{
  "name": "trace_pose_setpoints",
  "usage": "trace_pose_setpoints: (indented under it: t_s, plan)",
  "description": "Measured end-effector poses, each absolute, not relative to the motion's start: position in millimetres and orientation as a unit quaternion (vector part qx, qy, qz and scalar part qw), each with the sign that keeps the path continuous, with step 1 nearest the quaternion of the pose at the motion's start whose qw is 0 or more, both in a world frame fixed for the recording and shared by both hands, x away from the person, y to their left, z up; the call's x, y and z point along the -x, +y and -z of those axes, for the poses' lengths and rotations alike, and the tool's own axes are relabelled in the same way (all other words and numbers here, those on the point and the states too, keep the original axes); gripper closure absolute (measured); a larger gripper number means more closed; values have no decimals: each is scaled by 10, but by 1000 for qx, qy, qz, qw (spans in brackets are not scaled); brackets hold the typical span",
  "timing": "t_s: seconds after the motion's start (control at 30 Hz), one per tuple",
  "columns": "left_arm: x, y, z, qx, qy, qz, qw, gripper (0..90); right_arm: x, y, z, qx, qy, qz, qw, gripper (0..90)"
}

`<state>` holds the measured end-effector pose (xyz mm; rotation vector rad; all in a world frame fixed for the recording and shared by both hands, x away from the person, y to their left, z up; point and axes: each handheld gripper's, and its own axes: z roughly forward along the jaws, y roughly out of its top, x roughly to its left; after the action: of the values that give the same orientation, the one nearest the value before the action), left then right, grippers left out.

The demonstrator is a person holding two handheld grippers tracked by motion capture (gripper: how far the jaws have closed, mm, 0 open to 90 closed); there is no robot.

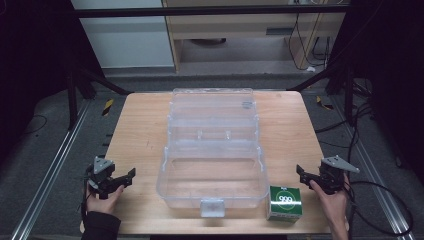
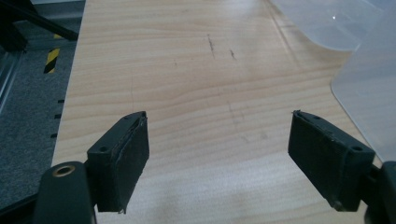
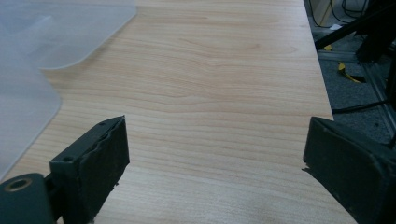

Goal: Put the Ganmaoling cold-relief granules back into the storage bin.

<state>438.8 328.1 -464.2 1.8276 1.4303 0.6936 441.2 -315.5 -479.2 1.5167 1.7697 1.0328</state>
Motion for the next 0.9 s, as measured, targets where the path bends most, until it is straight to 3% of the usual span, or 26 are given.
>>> trace_pose_setpoints:
  t_s: [0.3, 0.9]
  plan:
    - [-4435, 3251, 4718, -711, 549, -251, 359, 207, -4332, -3107, 4496, -538, 677, -417, 280, 5]
    - [-4490, 3214, 4745, -712, 550, -256, 354, 197, -4251, -2891, 3978, -445, 724, -442, 289, 70]
